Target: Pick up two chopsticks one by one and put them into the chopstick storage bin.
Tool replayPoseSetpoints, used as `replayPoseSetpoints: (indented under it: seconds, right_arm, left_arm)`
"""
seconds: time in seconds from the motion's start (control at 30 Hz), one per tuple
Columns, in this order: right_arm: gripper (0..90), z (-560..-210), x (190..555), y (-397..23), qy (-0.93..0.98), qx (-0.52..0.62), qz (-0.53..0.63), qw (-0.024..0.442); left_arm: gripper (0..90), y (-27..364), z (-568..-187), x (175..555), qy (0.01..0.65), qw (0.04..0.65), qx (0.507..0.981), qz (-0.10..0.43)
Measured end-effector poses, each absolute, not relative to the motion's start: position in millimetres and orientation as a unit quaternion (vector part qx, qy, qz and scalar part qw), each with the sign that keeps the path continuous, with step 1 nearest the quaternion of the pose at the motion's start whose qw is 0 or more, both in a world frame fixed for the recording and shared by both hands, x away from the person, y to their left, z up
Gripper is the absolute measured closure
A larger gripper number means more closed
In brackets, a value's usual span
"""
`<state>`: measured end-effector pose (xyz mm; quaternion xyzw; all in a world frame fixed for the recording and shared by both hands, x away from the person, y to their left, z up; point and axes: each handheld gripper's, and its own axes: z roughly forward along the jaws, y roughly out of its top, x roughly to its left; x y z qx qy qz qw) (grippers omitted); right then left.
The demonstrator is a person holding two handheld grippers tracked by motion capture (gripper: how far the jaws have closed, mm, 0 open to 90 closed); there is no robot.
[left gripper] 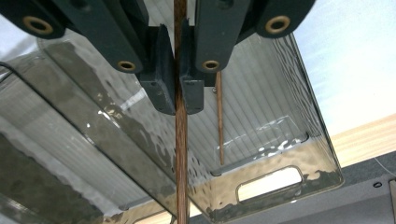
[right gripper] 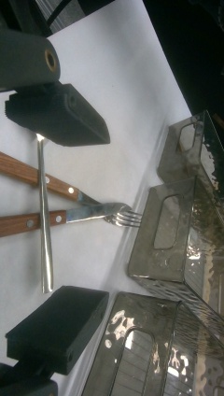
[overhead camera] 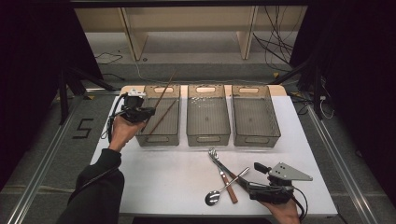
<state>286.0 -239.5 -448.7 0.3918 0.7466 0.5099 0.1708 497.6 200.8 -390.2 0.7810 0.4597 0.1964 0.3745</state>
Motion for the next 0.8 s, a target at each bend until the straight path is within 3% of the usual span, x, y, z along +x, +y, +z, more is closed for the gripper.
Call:
replayPoseSetpoints:
  seconds: [0.8]
  right_arm:
    - [21.1,-448.8,285.7,-239.0,0.748,0.39,0.51,0.17]
  left_arm:
    - [83.1,203.7,-412.6,506.0,0.493,0.337,0.78,0.185]
